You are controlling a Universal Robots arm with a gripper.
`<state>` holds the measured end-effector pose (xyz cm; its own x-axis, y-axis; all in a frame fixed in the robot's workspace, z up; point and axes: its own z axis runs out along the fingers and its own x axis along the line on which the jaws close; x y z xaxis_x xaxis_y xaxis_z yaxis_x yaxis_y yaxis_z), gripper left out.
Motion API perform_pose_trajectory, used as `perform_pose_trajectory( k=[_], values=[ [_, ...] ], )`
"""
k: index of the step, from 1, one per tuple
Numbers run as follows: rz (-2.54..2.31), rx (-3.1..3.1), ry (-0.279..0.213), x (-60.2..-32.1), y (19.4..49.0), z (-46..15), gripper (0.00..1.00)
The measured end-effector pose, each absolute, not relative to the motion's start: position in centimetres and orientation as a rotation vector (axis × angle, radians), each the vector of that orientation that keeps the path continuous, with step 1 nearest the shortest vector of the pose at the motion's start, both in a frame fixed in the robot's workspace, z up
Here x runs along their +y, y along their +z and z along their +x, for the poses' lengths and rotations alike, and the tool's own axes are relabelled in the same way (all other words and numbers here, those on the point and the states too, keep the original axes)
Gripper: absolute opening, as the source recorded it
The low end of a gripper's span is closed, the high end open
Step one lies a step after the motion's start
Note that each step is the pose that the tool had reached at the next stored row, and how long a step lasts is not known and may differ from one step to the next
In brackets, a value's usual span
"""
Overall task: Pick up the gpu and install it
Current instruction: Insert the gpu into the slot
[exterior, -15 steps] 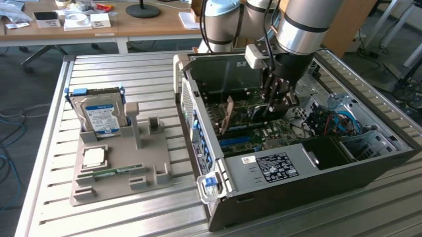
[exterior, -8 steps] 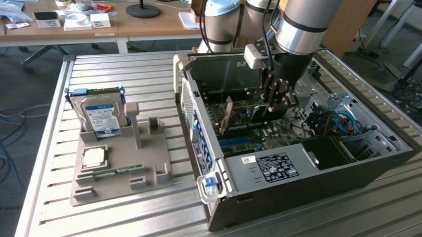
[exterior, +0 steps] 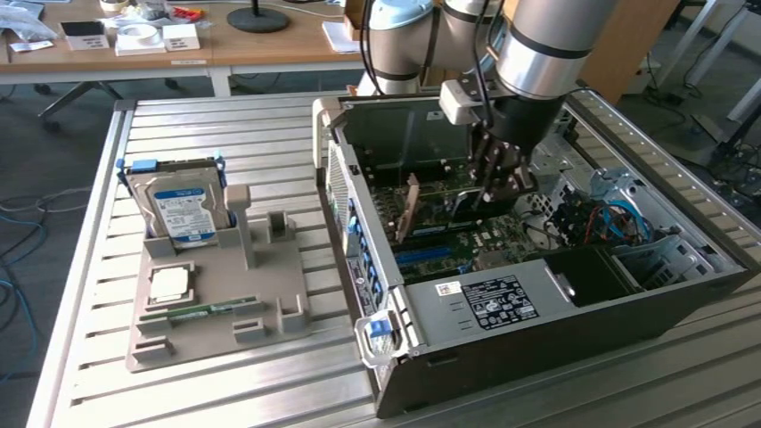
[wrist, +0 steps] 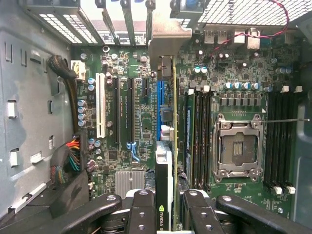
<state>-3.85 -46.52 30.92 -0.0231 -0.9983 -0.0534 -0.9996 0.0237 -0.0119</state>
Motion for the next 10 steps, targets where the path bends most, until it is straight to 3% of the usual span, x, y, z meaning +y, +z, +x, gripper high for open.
perform_pose_trajectory(
  k=[10],
  values=[
    [-2.163,2.214,0.045,-46.53,30.16,-4.11,0.27]
  ],
)
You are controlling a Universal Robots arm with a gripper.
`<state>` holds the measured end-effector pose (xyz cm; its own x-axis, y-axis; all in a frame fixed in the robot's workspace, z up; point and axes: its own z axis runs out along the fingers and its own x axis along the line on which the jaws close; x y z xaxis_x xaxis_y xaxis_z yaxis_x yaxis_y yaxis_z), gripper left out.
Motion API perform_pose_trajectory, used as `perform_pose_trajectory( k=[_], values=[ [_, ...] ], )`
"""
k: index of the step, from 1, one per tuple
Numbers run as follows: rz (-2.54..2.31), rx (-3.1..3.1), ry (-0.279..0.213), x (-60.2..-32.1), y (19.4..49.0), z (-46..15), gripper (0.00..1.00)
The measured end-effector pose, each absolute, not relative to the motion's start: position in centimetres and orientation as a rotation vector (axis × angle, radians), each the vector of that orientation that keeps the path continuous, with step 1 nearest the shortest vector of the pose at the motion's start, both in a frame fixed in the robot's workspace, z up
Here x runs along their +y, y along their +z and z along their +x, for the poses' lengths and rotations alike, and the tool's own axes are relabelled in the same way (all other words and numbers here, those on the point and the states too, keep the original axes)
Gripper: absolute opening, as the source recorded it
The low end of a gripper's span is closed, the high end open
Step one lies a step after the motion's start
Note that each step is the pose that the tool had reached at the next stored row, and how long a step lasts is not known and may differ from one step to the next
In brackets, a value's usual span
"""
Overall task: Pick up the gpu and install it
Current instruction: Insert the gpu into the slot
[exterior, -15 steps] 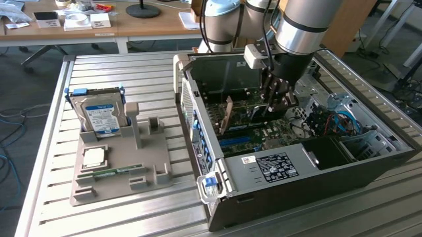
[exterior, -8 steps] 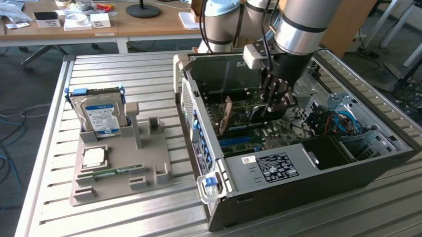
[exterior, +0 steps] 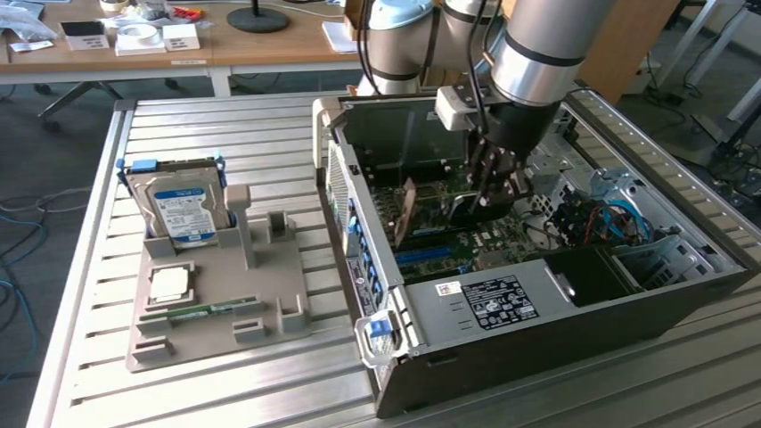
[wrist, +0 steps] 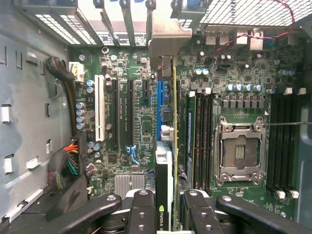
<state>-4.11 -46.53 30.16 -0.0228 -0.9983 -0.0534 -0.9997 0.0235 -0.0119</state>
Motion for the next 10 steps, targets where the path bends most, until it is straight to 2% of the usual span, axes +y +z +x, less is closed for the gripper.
perform_pose_trajectory(
  k=[10],
  values=[
    [-2.162,2.213,0.045,-46.52,29.70,-4.61,0.27]
  ],
)
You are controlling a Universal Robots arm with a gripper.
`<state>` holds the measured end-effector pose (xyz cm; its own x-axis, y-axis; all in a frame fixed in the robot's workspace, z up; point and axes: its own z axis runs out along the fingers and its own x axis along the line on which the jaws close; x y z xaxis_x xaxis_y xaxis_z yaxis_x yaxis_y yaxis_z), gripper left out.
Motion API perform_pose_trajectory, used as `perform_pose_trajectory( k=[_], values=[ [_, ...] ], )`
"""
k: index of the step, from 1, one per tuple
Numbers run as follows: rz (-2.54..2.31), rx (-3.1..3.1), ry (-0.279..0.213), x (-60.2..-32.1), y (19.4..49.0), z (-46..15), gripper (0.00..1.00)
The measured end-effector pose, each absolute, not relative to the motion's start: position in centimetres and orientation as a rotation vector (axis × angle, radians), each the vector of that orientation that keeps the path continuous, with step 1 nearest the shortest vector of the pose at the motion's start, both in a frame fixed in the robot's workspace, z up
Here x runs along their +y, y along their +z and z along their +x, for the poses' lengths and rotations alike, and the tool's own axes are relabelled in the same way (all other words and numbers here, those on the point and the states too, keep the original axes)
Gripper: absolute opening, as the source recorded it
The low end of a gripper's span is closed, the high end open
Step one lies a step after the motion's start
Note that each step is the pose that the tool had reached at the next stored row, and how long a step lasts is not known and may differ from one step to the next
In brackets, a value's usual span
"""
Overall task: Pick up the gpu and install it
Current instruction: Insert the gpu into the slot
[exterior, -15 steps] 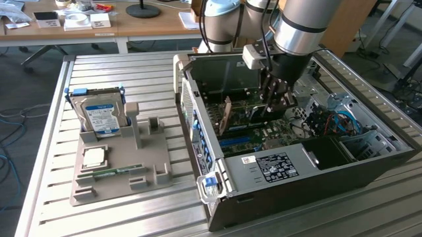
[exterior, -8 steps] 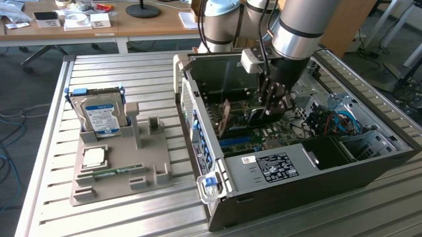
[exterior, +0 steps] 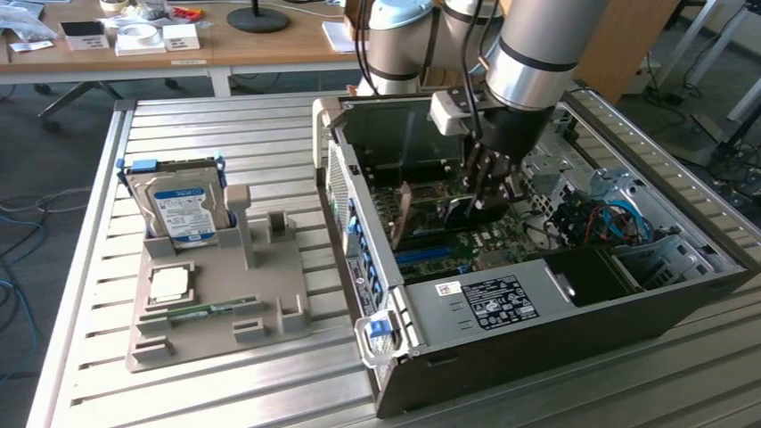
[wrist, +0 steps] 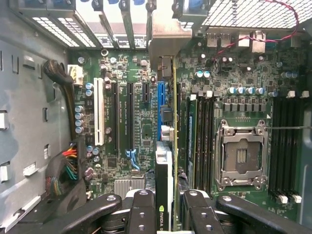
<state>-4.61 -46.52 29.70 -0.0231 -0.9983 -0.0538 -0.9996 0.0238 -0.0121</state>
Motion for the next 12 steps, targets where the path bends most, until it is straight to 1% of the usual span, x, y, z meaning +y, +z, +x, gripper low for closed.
perform_pose_trajectory(
  k=[12],
  values=[
    [-2.161,2.215,0.044,-46.53,28.96,-5.23,0.27]
  ],
)
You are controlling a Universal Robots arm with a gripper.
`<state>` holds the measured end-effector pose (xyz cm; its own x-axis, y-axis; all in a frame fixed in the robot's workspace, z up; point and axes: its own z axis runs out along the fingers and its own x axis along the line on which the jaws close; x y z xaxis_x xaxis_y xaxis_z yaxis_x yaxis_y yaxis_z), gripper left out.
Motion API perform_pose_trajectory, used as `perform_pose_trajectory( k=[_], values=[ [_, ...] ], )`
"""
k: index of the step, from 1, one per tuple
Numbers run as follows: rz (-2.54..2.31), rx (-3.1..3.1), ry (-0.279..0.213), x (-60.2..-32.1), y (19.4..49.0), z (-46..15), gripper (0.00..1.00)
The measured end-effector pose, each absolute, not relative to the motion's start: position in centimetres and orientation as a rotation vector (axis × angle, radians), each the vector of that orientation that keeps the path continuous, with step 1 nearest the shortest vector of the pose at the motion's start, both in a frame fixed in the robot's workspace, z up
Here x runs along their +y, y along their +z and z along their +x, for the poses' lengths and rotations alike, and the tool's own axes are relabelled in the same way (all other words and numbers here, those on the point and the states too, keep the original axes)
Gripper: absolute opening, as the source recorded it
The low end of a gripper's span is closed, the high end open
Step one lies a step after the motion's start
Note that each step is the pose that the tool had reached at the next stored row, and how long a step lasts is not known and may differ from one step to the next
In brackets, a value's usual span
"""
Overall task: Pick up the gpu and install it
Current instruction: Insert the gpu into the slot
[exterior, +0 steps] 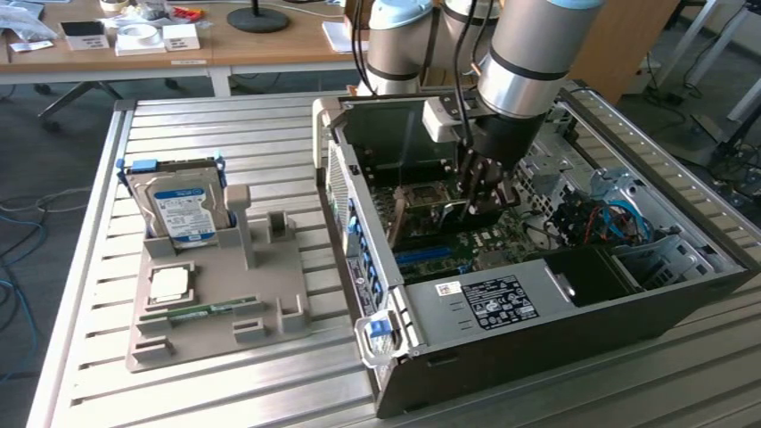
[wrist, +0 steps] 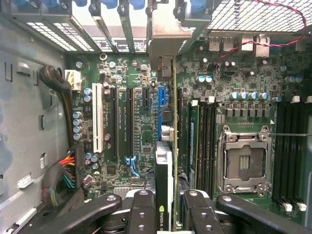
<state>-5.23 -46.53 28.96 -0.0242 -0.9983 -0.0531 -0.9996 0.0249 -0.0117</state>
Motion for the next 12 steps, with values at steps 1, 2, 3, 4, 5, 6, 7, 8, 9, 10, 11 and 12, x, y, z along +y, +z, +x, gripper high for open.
perform_pose_trajectory(
  k=[1,2,3,4,5,6,7,8,9,10,11,12],
  values=[
    [-2.161,2.215,0.044,-46.53,28.96,-5.23,0.27],
    [-2.161,2.215,0.045,-46.53,28.95,-5.23,0.27],
    [-2.161,2.215,0.045,-46.53,28.95,-5.23,0.27],
    [-2.161,2.215,0.045,-46.53,28.95,-5.23,0.27],
    [-2.161,2.215,0.045,-46.53,28.95,-5.23,0.27],
    [-2.161,2.215,0.045,-46.52,28.93,-5.23,0.27],
    [-2.161,2.215,0.045,-46.52,28.87,-5.23,0.27],
    [-2.161,2.215,0.045,-46.52,28.81,-5.23,0.27],
    [-2.161,2.215,0.045,-46.53,28.74,-5.23,0.27],
    [-2.161,2.215,0.045,-46.52,28.66,-5.23,0.27],
    [-2.161,2.215,0.045,-46.53,28.58,-5.23,0.27],
    [-2.161,2.215,0.045,-46.53,28.51,-5.23,0.27]
  ],
)
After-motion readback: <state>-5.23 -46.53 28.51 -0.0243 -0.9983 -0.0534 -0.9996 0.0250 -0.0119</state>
